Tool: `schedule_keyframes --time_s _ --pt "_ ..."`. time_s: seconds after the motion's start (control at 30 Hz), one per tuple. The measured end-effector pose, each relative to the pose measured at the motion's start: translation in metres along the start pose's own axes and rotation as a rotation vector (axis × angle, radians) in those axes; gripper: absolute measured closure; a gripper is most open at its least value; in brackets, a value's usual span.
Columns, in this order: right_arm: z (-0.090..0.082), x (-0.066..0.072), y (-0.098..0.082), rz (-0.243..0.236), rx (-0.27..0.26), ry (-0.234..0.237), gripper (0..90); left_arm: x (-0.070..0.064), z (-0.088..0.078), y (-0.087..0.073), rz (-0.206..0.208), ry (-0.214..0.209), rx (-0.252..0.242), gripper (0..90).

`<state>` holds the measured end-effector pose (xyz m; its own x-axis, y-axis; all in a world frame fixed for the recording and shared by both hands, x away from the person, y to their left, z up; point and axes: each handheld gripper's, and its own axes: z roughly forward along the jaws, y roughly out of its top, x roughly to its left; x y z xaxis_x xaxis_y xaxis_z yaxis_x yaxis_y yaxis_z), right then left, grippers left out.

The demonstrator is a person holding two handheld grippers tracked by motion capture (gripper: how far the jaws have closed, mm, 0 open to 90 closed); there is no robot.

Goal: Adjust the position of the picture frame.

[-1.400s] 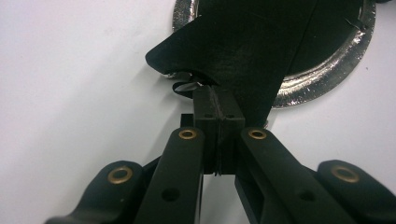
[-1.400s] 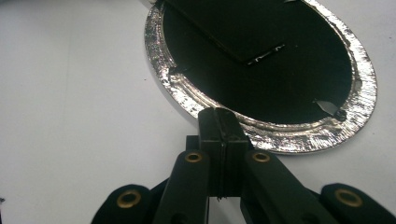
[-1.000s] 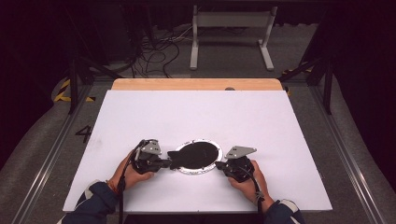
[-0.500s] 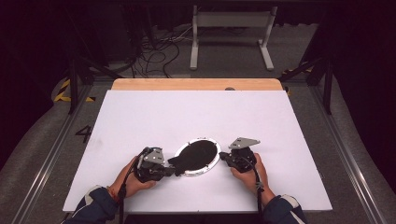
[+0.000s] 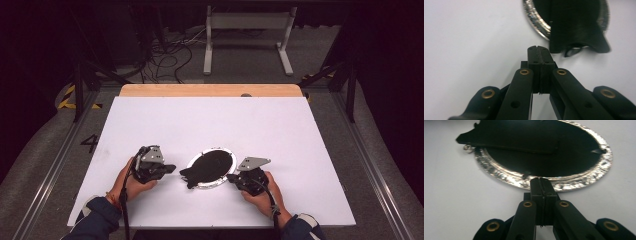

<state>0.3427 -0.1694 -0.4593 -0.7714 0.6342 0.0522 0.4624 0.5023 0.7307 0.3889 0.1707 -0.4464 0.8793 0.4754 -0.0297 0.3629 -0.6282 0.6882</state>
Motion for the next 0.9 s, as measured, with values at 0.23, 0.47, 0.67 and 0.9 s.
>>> schedule_keyframes --time_s 0.23,0.47,0.67,0.9 --pt "0.002 0.009 0.001 -0.015 -0.003 0.008 90.0 0.002 0.018 0.005 0.007 -0.039 0.016 90.0" --pt "0.002 0.005 0.000 -0.015 -0.010 -0.008 90.0 0.000 0.022 0.005 -0.001 -0.068 0.014 89.9" --pt "0.002 -0.002 0.000 0.001 -0.018 -0.019 90.0 -0.003 0.023 0.005 0.019 -0.091 0.013 90.0" --pt "0.002 -0.010 0.001 0.015 -0.015 -0.057 90.0 -0.009 0.024 0.003 0.015 -0.114 0.002 90.0"
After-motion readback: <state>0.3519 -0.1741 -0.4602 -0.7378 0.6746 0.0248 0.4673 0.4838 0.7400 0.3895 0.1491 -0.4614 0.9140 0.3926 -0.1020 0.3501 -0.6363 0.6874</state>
